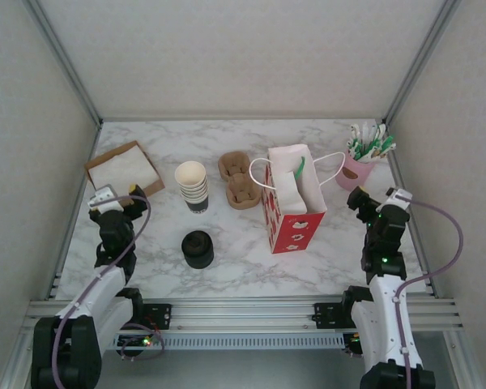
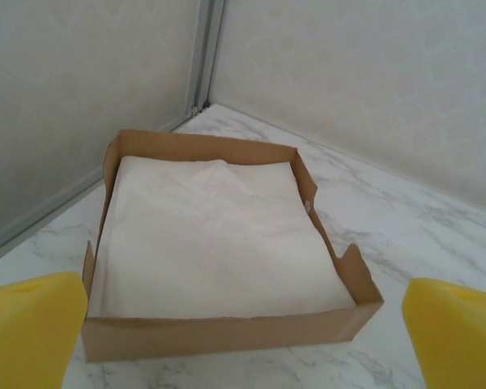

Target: Pack the takeout coffee

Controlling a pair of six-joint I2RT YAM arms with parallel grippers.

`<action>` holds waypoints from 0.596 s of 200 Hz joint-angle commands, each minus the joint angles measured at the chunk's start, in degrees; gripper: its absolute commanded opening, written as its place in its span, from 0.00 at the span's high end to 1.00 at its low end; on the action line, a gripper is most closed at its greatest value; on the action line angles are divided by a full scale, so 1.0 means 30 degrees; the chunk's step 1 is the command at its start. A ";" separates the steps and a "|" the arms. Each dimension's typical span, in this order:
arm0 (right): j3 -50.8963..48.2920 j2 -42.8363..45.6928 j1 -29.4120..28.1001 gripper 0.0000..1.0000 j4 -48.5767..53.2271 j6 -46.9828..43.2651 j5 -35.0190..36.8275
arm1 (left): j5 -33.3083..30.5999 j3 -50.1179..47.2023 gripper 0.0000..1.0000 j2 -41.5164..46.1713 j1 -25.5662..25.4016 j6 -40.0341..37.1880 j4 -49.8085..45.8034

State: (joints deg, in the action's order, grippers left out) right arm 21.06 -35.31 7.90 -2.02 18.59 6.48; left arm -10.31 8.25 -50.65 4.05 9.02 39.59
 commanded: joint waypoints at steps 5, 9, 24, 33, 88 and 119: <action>-0.1481 -0.0849 -0.0150 0.01 -0.4660 -0.0293 0.0924 | 0.1014 -0.1054 0.00 -0.1241 0.0259 -0.1212 0.5214; -0.1708 -0.1080 -0.0197 0.01 -0.5083 -0.0354 0.1089 | 0.1074 -0.0962 0.00 -0.1678 0.0274 -0.1192 0.5373; -0.2361 -0.2134 -0.0537 0.01 -0.6556 -0.0904 0.1619 | 0.1550 -0.0568 0.00 -0.3308 0.0377 -0.1033 0.6107; -0.2554 -0.3065 -0.0784 0.01 -0.7297 -0.1297 0.1887 | 0.1584 -0.0589 0.00 -0.4150 0.0432 -0.0720 0.6997; -0.2104 -0.9667 -0.2412 0.01 -1.2058 -0.2767 0.3082 | 0.1762 0.0066 0.00 -0.8385 0.0568 -0.0379 1.0885; -0.1407 -1.3136 -0.3300 0.01 -1.4600 -0.3614 0.3167 | 0.1651 -0.0032 0.00 -0.9876 0.0582 -0.0274 1.2100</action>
State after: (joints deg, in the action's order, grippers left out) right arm 14.26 -68.88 -0.27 -34.98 11.29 13.89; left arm -6.35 7.51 -78.02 5.15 7.53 68.47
